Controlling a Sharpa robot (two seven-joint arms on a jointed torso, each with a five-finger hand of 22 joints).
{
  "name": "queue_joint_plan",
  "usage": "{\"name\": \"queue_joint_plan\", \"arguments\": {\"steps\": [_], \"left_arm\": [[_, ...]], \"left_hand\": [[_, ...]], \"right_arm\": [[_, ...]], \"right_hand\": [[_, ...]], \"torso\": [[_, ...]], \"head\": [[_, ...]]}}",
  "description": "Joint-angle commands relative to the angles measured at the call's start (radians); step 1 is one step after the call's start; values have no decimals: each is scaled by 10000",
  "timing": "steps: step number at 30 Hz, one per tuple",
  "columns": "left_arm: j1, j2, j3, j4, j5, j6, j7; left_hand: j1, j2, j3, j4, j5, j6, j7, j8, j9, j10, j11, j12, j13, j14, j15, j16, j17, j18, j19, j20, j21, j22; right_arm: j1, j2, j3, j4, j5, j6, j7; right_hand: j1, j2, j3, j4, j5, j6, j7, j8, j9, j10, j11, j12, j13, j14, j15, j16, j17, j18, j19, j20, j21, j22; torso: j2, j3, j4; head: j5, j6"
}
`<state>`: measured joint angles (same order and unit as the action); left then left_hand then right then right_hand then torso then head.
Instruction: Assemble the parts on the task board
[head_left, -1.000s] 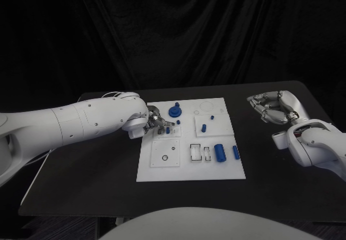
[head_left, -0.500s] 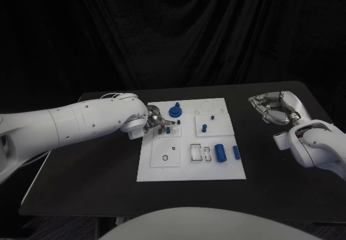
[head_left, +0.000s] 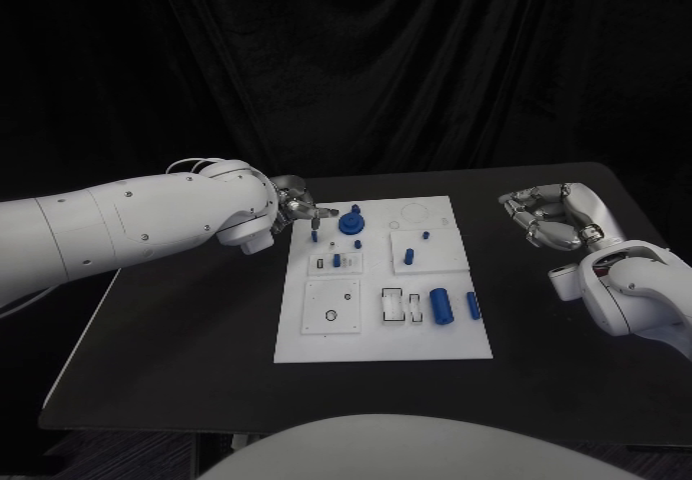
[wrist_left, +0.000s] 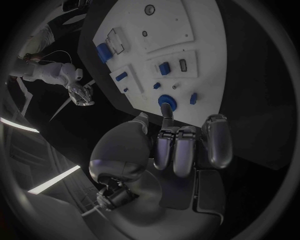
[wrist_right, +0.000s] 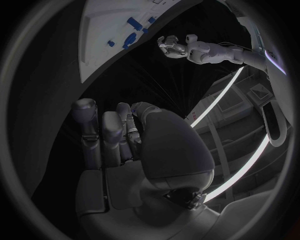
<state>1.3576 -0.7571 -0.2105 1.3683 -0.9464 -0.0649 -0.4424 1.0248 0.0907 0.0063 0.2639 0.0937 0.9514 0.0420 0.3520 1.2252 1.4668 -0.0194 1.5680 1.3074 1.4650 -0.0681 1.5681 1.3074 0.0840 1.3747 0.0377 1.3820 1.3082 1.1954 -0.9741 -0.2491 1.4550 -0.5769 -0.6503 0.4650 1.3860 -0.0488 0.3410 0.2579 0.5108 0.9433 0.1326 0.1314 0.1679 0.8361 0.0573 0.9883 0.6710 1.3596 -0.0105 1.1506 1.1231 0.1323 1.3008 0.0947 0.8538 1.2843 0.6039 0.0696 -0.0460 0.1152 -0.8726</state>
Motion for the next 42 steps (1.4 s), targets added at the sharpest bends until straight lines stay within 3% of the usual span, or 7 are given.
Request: {"name": "queue_joint_plan", "arguments": {"steps": [1, 5, 10, 19, 25, 30, 42], "left_arm": [[122, 15, -5, -247, -439, 229, -223], [179, 201, -6, -814, -631, 613, -322], [151, 560, -7, -1588, -722, 870, -246], [-193, 1156, -7, -2625, -763, 1244, -157], [-329, 1302, -6, -2802, -766, 1288, -48], [-389, 1361, -6, -2869, -767, 1255, 45], [-530, 1491, -6, -3000, -767, 1300, 158]], "left_hand": [[141, 25, -20, -37, 58, -164, 29, -186, -91, 1040, -25, 28, 2634, 1058, -60, 27, 2634, -136, 83, 15, 51, 87], [257, 76, -106, 38, 41, -262, 131, -668, -422, 1040, 63, 28, 2634, 1058, 14, 27, 2634, -125, 36, 76, 6, 70], [412, 104, -106, -17, 86, -170, 145, -827, -566, 1040, 83, 28, 2634, 1058, 38, 27, 2634, -125, 38, 105, 5, 92], [424, 107, -105, -22, 90, -157, 144, -831, -571, 1040, 83, 28, 2634, 1058, 39, 27, 2634, -106, -12, 107, -45, 28], [440, 112, -103, -32, 96, -141, 144, -840, -580, 1040, 83, 28, 2634, 1058, 40, 27, 2634, -94, -47, 109, -79, -15], [456, 127, -100, -38, 110, -134, 149, -868, -600, 1040, 88, 28, 2634, 1058, 44, 27, 2634, -77, -97, 114, -129, -74], [475, 161, -110, -43, 141, -123, 169, -966, -670, 1040, 107, 28, 2634, 1058, 61, 27, 2634, -44, -204, 130, -237, -188]], "right_arm": [[-22, 8, 7, 6, -64, 41, -184], [-22, 31, 8, 2, -70, 60, -174], [-22, 47, 8, 12, -99, 96, -166], [-24, 28, 8, 33, -160, 137, -178], [-24, 30, 8, 39, -187, 142, -184], [-24, 33, 8, 39, -196, 145, -185], [-24, 34, 8, 44, -216, 144, -181]], "right_hand": [[77, -2, 55, 1, 37, 28, 61, 22, 15, 26, 24, 46, -15, 9, 1, -52, -8, 63, -11, -5, -34, -15], [75, -5, 57, 4, 39, 23, 63, 20, 14, 29, 25, 49, -18, 7, 3, -55, -12, 59, -6, -4, -22, -8], [75, -5, 57, 4, 39, 23, 63, 20, 14, 29, 25, 49, -18, 7, 3, -55, -12, 59, -6, -4, -22, -8], [75, -5, 57, 4, 39, 23, 63, 20, 14, 29, 25, 49, -18, 7, 3, -55, -12, 59, -6, -4, -22, -8], [86, 1, 71, 1, 50, 15, 62, 16, 14, 34, 24, 55, -24, 1, 4, -63, -22, 62, -12, -3, -40, -10], [86, 1, 71, 1, 50, 15, 62, 16, 14, 34, 24, 55, -24, 1, 4, -63, -22, 62, -12, -3, -40, -10], [86, 1, 71, 1, 50, 15, 62, 16, 14, 34, 24, 55, -24, 1, 4, -63, -22, 62, -12, -3, -40, -10]], "torso": [[0, 8, -13], [13, 12, -21], [34, 6, 11], [88, 6, 11], [180, -49, -10], [205, -71, -19], [185, -44, -8]], "head": [[29, 0], [38, 0], [-19, 0], [32, 0], [47, 0], [71, 0], [36, 0]]}}
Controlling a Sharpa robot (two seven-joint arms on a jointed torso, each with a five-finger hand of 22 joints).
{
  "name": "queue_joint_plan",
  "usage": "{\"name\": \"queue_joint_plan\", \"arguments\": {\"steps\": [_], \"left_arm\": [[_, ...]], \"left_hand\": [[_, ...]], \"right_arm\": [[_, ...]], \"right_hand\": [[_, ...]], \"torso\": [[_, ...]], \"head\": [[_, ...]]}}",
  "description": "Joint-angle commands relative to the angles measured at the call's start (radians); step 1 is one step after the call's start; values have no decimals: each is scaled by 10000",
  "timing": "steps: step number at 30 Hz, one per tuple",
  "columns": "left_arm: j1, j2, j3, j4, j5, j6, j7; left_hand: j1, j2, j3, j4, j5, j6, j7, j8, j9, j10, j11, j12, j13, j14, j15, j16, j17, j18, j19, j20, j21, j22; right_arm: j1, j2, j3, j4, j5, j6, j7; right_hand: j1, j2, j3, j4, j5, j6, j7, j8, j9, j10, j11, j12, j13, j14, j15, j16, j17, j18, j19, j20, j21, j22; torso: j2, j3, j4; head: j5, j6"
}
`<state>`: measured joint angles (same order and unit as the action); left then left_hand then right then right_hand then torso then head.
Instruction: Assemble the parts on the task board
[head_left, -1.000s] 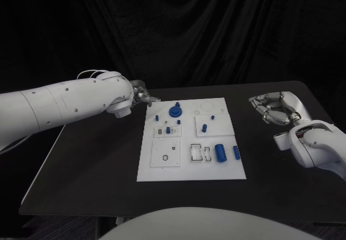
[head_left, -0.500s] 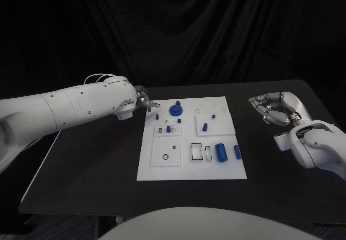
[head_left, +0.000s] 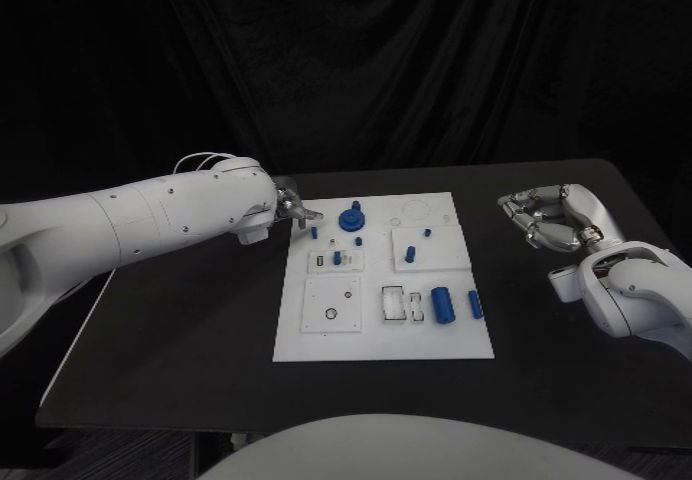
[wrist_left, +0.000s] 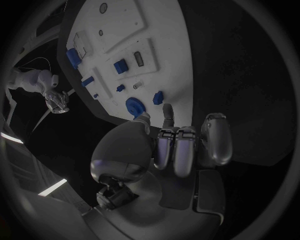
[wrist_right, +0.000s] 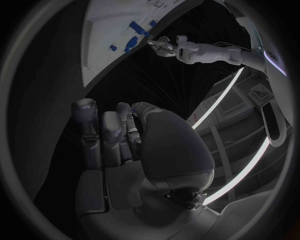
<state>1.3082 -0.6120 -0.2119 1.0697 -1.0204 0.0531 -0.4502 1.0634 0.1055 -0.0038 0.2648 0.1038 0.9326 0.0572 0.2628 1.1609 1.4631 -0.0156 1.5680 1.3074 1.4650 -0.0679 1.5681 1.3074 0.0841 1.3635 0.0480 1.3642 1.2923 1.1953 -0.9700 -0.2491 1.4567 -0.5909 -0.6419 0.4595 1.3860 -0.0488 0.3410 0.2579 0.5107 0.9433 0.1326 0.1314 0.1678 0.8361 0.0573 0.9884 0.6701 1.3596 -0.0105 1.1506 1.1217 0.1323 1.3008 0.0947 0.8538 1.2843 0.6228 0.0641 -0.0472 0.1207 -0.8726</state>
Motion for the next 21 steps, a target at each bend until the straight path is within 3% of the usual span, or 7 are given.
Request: {"name": "queue_joint_plan", "arguments": {"steps": [1, 21], "left_arm": [[-50, 46, 8, -17, -26, 98, 250], [-234, 143, 8, -112, -25, 292, 263]], "left_hand": [[96, 19, -11, -56, 50, 63, 22, -101, -46, 1077, 73, 28, 2634, 1058, 64, 27, 2634, -41, -103, 30, -72, -38], [229, 76, 18, -157, 309, 95, 48, -307, -198, 1077, 100, 28, 2634, 1058, 92, 27, 2634, -24, -170, 60, -153, -85]], "right_arm": [[-23, -7, 8, 27, -78, 60, -126], [-23, -24, 8, 60, -107, 69, -152]], "right_hand": [[86, 1, 71, 1, 51, 15, 62, 16, 15, 33, 24, 55, -16, 1, 4, -63, -9, 62, -12, -3, -41, -10], [93, 5, 83, 0, 56, 12, 64, 16, 16, 39, 25, 61, -23, 5, 5, -52, 1, 61, -9, -2, -40, -4]], "torso": [[-6, 14, 2], [4, 7, -1]], "head": [[-25, 0], [-45, 0]]}}
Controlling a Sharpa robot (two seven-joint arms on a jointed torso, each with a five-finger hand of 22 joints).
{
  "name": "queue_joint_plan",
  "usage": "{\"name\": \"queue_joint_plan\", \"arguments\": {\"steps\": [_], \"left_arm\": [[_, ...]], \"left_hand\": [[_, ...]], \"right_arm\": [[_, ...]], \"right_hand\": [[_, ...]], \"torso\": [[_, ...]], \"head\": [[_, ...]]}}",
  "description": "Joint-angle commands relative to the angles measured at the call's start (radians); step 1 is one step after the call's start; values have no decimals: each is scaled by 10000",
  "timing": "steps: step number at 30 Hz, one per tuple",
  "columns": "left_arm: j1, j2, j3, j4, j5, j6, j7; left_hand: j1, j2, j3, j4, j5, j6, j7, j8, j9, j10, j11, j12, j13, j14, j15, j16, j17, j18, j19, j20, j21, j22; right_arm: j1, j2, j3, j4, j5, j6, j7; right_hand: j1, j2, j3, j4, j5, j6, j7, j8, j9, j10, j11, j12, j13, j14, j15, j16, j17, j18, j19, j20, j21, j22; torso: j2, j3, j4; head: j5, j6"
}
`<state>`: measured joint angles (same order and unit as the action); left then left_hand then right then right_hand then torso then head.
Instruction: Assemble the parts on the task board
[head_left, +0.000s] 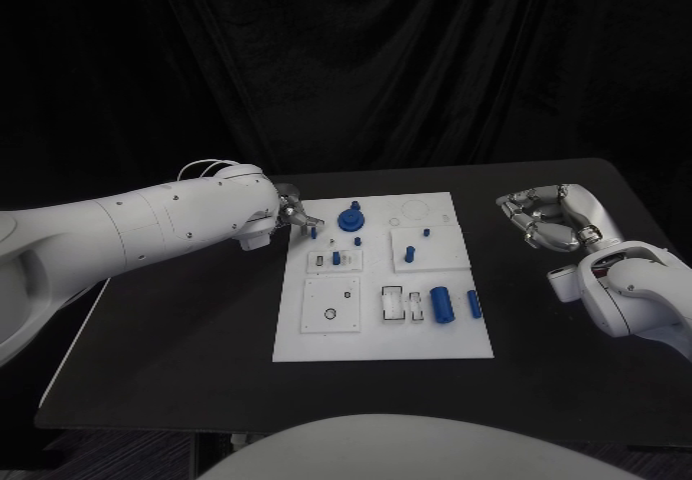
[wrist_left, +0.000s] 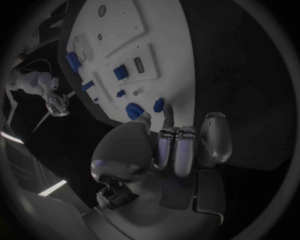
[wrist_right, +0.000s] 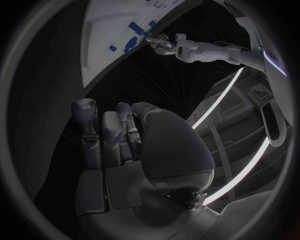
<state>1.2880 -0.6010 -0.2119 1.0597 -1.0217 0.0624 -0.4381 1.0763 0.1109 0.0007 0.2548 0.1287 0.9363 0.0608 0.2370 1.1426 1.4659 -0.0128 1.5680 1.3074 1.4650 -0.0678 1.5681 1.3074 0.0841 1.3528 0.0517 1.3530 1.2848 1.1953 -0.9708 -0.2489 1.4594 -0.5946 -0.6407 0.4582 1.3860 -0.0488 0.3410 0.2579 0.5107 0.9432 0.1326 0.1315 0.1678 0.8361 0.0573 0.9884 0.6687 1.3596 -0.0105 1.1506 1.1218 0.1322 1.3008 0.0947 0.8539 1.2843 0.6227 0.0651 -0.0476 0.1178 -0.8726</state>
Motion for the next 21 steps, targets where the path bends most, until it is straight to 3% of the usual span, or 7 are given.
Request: {"name": "queue_joint_plan", "arguments": {"steps": [1, 16, 21], "left_arm": [[-39, 39, 8, -15, -13, 207, 145], [-100, 93, 8, -66, -11, 339, 193], [-109, 86, 8, -73, -11, 302, 275]], "left_hand": [[118, 31, -19, -73, 114, 67, 13, -72, -31, 1049, 74, 28, 2634, 1057, 93, 27, 2634, -22, -70, 26, -51, -16], [504, 92, 193, -425, 1055, 168, 3, -385, -228, 1049, 68, 28, 2634, 1057, 97, 27, 2634, -10, -99, 37, -128, -5], [803, 159, 509, -670, 1562, 181, -33, -507, -284, 1049, 41, 28, 2634, 1057, 72, 27, 2634, -6, -103, 19, -156, 10]], "right_arm": [[-22, -19, 6, 36, -72, 57, -141], [-22, -59, 6, 74, -99, 60, -178], [-22, -65, 6, 80, -102, 55, -189]], "right_hand": [[93, 5, 83, 0, 56, 13, 64, 16, 16, 39, 25, 61, -9, 5, 5, -52, 0, 62, -9, -1, -40, -4], [101, 4, 94, -3, 59, 14, 63, 19, 18, 43, 25, 68, -17, 0, 5, -59, -10, 63, -10, -1, -50, -2], [105, 5, 98, -6, 61, 14, 62, 19, 19, 43, 24, 69, -19, 1, 5, -57, -9, 61, -7, 0, -41, 3]], "torso": [[5, -2, 3], [13, -5, 9], [13, -3, 10]], "head": [[-16, 0], [-17, 0], [-33, 0]]}}
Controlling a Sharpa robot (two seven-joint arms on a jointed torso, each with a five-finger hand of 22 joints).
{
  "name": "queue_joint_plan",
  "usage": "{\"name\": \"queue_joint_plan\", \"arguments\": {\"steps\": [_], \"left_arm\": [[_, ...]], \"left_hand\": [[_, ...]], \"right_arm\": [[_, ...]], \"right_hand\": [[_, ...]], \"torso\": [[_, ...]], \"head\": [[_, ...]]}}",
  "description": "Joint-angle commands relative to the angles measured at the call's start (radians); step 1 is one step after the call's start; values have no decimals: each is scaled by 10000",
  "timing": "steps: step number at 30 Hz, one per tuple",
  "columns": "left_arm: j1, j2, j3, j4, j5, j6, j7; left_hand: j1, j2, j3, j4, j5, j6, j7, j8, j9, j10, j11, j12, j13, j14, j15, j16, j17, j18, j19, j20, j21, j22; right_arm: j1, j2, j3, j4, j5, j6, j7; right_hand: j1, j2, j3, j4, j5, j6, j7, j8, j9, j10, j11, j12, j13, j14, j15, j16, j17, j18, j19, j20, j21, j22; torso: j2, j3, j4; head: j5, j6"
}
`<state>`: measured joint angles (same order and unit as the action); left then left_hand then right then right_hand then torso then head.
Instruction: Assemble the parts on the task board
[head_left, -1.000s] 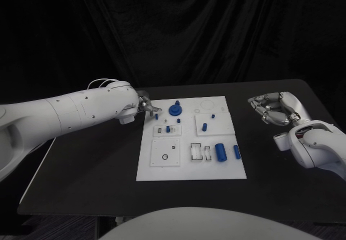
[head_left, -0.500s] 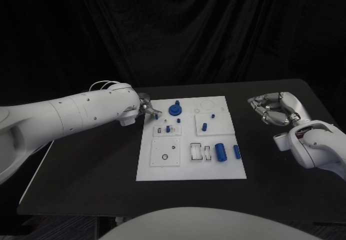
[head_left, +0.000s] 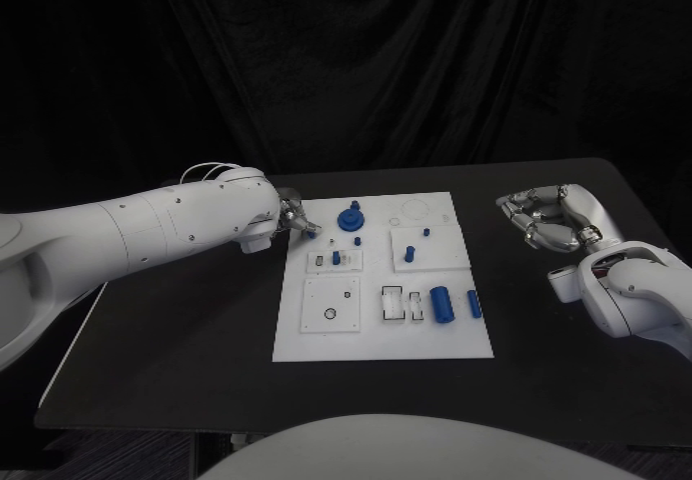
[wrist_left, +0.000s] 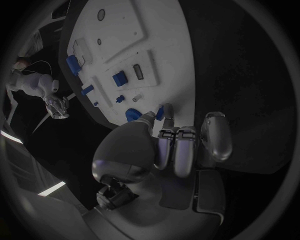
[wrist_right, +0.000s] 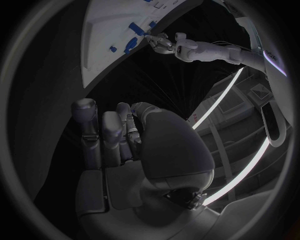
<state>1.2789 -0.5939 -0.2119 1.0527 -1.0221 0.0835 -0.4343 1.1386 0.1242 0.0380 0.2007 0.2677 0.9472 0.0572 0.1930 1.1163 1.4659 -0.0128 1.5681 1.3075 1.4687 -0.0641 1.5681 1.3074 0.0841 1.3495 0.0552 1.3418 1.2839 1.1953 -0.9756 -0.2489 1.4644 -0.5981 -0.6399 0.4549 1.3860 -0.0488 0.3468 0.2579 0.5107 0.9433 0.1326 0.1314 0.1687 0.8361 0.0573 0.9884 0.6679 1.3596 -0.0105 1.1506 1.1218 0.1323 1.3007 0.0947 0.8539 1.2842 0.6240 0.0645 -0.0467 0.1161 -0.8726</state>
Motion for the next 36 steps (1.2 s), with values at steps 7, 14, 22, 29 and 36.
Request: {"name": "queue_joint_plan", "arguments": {"steps": [7, 14, 22, 29, 36], "left_arm": [[-24, -3, 8, -12, -6, 53, 394], [-26, -96, 8, 63, -6, -44, 443], [-26, -398, 9, 486, 367, -522, 398], [-17, -1031, 9, 1553, 1151, -977, 212], [-9, -1823, 9, 2909, 1673, -1251, -27]], "left_hand": [[485, -78, 844, -446, 962, 96, -19, -185, -51, 1049, 13, 27, 2633, 1021, 12, 27, 2634, -6, -67, -46, -75, 55], [515, -530, 2220, -789, 1973, 181, -11, -206, 45, 1049, 1, 27, 2633, 1021, 3, 27, 2634, -2, -65, -73, -114, 107], [109, -1143, 3990, -1140, 2353, 412, -53, -54, 339, 1049, -34, 27, 2633, 1021, -35, 27, 2634, -8, -32, -89, -150, 183], [-77, -1290, 4326, -1223, 2369, 631, -107, 62, 447, 1049, -78, 27, 2633, 1021, -69, 27, 2634, -7, -9, -117, -161, 205], [-260, -1352, 4458, -1193, 2178, 726, -139, 101, 500, 1049, -105, 27, 2633, 1021, -97, 27, 2634, -3, -7, -143, -187, 202]], "right_arm": [[-21, -15, 6, 23, -68, 44, -175], [-22, -14, 6, 13, -69, 41, -210], [-22, -17, 6, 8, -69, 46, -242], [-22, -31, 6, 8, -75, 41, -285], [-21, -31, 6, -4, -85, 35, -331]], "right_hand": [[127, 10, 57, -20, 75, 13, 60, 20, 10, 40, 21, 69, -16, 1, 3, -56, -10, 62, -8, -1, -51, 2], [141, 13, 69, -31, 86, 13, 59, 21, 11, 37, 20, 69, -21, 0, 2, -58, -14, 63, -7, -1, -52, 5], [173, 17, 95, -55, 115, 13, 58, 22, 13, 28, 19, 68, -30, -4, 0, -66, -25, 65, -9, -2, -63, 6], [205, 16, 119, -81, 147, 14, 59, 25, 16, 18, 19, 66, -39, -2, -1, -59, -21, 65, -7, -4, -66, 10], [263, -1, 164, -137, 240, 13, 64, 28, 20, 1, 21, 67, -58, -12, -2, -72, -41, 65, -6, -5, -76, 20]], "torso": [[-15, 12, 5], [-20, -1, -7], [-16, -4, 6], [-22, -2, 9], [-21, -2, -7]], "head": [[-2, 0], [-9, 0], [-31, 0], [-25, 0], [48, 0]]}}
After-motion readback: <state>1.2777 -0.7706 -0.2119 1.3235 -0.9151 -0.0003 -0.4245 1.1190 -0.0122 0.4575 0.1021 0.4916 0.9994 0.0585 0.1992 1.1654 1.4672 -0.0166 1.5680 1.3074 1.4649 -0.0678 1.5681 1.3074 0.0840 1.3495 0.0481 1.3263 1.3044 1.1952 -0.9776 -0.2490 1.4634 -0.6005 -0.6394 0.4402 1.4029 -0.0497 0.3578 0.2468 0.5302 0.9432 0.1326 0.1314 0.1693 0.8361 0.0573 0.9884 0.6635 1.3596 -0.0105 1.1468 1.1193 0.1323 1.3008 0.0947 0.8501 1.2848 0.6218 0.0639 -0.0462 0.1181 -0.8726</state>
